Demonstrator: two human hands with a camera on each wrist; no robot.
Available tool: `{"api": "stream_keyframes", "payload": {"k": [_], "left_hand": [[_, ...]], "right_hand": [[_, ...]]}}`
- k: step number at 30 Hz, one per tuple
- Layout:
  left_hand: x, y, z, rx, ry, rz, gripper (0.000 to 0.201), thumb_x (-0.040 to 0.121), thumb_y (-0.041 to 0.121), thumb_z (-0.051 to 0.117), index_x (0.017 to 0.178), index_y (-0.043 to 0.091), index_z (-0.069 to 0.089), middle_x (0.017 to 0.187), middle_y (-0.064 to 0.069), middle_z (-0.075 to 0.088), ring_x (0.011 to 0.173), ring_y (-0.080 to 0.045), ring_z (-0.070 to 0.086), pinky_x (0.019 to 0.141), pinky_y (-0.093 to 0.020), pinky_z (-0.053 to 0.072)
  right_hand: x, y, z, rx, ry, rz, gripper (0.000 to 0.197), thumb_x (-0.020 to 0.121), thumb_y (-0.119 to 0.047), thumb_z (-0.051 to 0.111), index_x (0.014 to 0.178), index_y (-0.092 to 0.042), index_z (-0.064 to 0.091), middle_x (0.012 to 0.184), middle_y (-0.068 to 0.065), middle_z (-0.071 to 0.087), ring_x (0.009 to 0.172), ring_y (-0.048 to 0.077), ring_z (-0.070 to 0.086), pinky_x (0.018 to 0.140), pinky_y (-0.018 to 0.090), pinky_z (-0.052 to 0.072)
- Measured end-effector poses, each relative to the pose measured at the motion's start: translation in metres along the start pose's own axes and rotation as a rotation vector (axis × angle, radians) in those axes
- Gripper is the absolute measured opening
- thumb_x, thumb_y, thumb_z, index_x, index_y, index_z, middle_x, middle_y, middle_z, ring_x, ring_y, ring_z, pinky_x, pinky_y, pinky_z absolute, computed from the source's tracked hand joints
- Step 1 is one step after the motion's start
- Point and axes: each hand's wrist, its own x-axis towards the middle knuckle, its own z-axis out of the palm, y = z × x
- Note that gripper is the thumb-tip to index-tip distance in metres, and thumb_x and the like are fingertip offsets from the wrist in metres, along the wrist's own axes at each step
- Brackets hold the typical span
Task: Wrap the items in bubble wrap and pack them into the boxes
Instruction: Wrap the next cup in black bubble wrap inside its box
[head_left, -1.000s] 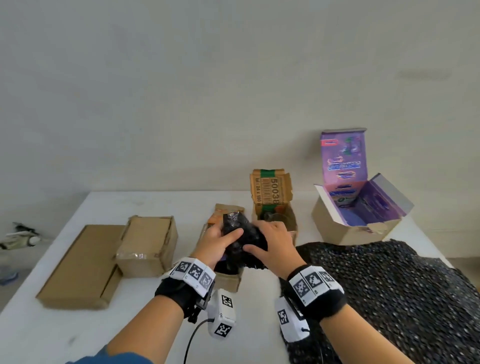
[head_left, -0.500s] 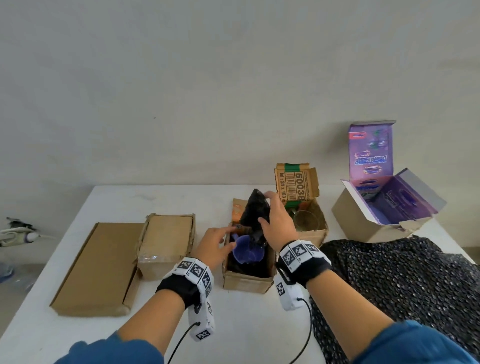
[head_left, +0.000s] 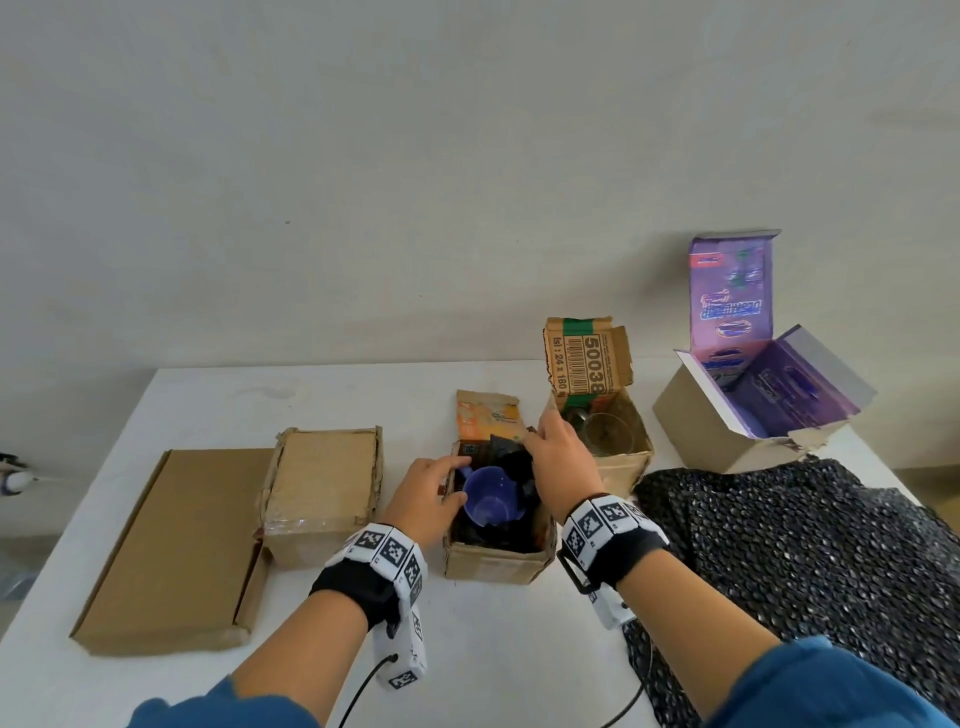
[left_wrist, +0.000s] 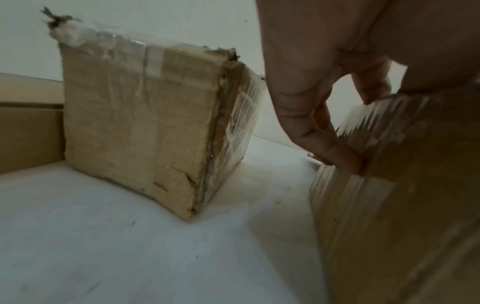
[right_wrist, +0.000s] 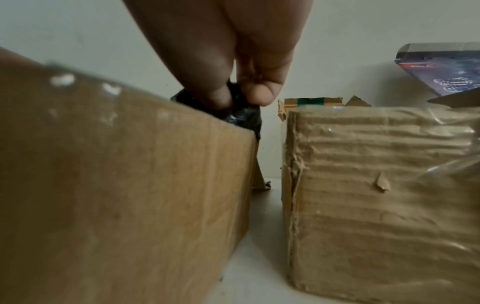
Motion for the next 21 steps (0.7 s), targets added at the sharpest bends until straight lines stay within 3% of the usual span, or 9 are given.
{"api": "stream_keyframes", "payload": {"k": [2,5,7,10,13,18,21], "left_hand": [[-0.001,-0.001,-0.001,-0.011,-0.007,0.006,0.044,0.092,0.018,0.057,0.133,0.028,0.047,0.132,-0.004,0.045,0.119,-0.018,0.049,0.097,-0.020,0.034],[-0.001,-0.002,0.000,-0.028,-0.019,0.004,0.044,0.092,0.016,0.057,0.133,0.028,0.047,0.133,-0.005,0.044,0.120,-0.019,0.049,0.100,-0.023,0.036],[0.000,-0.002,0.000,-0.033,-0.017,-0.001,0.043,0.092,0.016,0.056,0.133,0.028,0.047,0.134,-0.004,0.043,0.120,-0.018,0.049,0.100,-0.022,0.036],[0.000,-0.002,0.001,-0.045,-0.009,0.004,0.044,0.092,0.014,0.057,0.133,0.027,0.047,0.133,-0.004,0.044,0.122,-0.018,0.048,0.101,-0.023,0.036],[0.000,-0.003,0.002,-0.065,0.003,0.007,0.045,0.091,0.013,0.058,0.133,0.025,0.048,0.131,-0.005,0.045,0.120,-0.018,0.049,0.102,-0.025,0.038],[0.001,-0.005,0.005,-0.057,0.006,0.010,0.046,0.091,0.014,0.057,0.135,0.024,0.047,0.133,-0.006,0.045,0.122,-0.018,0.047,0.103,-0.024,0.036],[0.002,-0.005,0.003,-0.048,-0.007,0.001,0.047,0.092,0.013,0.055,0.137,0.024,0.045,0.133,-0.005,0.044,0.123,-0.018,0.046,0.102,-0.024,0.036]], "right_hand": [[0.001,0.000,-0.003,-0.044,-0.024,-0.016,0.037,0.088,-0.004,0.054,0.124,-0.006,0.050,0.130,0.010,0.038,0.118,0.027,0.038,0.097,0.033,0.043],[0.001,0.001,-0.003,-0.068,-0.022,-0.091,0.046,0.093,-0.018,0.049,0.136,-0.009,0.038,0.131,0.010,0.043,0.118,0.030,0.040,0.104,0.037,0.034],[-0.002,-0.003,-0.003,-0.012,-0.004,-0.126,0.045,0.096,-0.030,0.045,0.137,-0.016,0.033,0.127,0.011,0.046,0.113,0.031,0.043,0.100,0.039,0.037],[-0.004,-0.006,0.003,-0.134,-0.041,-0.192,0.037,0.099,-0.037,0.039,0.133,-0.023,0.037,0.131,0.009,0.040,0.112,0.028,0.041,0.096,0.038,0.039],[-0.008,-0.006,0.003,-0.139,-0.083,-0.148,0.040,0.098,-0.037,0.042,0.132,-0.018,0.044,0.137,0.010,0.033,0.118,0.026,0.039,0.100,0.035,0.038],[-0.020,-0.015,0.017,-0.191,-0.095,-0.168,0.058,0.095,-0.036,0.045,0.143,-0.011,0.025,0.134,0.008,0.041,0.117,0.024,0.045,0.099,0.034,0.039],[-0.021,-0.023,0.022,-0.227,-0.061,-0.108,0.064,0.093,-0.037,0.046,0.144,-0.010,0.020,0.129,0.006,0.049,0.115,0.026,0.049,0.098,0.038,0.032]]}}
